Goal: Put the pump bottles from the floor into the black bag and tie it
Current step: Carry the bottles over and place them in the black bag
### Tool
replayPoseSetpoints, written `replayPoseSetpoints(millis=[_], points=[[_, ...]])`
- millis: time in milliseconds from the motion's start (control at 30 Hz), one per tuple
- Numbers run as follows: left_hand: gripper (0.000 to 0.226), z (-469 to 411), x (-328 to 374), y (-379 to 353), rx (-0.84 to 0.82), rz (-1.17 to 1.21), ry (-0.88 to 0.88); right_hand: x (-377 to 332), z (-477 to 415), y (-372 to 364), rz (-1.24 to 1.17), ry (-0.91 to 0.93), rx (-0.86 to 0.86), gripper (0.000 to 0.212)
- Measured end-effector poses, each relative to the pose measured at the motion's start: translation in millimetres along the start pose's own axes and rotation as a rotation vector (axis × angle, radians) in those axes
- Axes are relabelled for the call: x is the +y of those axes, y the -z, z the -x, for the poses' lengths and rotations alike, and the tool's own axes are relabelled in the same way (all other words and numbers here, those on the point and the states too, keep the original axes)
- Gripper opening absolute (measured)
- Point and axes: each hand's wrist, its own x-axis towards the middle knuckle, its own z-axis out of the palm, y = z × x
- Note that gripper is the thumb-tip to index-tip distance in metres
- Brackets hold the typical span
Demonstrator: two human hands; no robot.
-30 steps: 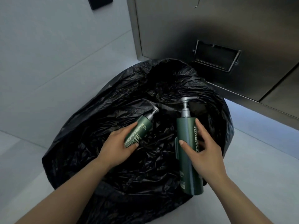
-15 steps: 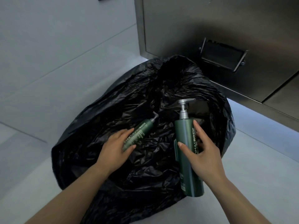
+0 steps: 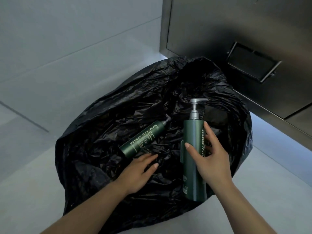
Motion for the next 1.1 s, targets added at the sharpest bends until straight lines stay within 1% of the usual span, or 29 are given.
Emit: replayPoseSetpoints(millis=[67,100,200,267,367,400,467,500,600,767,900,1100], points=[[0.050,0,-1,7,-0.016,-0.021,-0.024,-1,-3,0,0.011,0.003,0.006,0.078],[0.050,-1,-2,16,0.020,-0.033,-0.046,-2,-4,-1,0.011,0.002,0.006,0.078],[0.046,-12,-4,54,0.246,-0.050,-0.101,-6,-8,-7,-0.003,-0.003,0.005,0.078],[0.050,-18,-5,79,0.319,-0.044,-0.089,-13,-13,-17,-0.070,-0.019,0.034,0.077],[0.066,-21,-8,94,0.301,-0.046,-0.050,-25,-24,-37,-0.211,-0.102,0.177,0.077],[0.067,-19,-10,93,0.277,-0.066,-0.045,-28,-28,-44,-0.237,-0.139,0.215,0.078],[0.062,-12,-17,84,0.227,-0.128,-0.031,-30,-36,-58,-0.225,-0.195,0.234,0.081],[0.059,-9,-22,80,0.202,-0.150,-0.013,-30,-40,-63,-0.183,-0.213,0.218,0.083],[0.057,1,-35,71,0.147,-0.157,0.023,-25,-43,-71,0.047,-0.257,0.140,0.086],[0.058,0,-32,79,0.153,-0.178,0.013,-15,-35,-59,0.331,-0.158,-0.023,0.085],[0.059,-8,-8,87,0.130,-0.236,-0.045,-19,-31,-39,0.524,-0.042,-0.185,0.086],[0.067,-21,50,107,0.107,-0.332,-0.124,-33,-24,7,0.700,0.053,-0.278,0.087]])
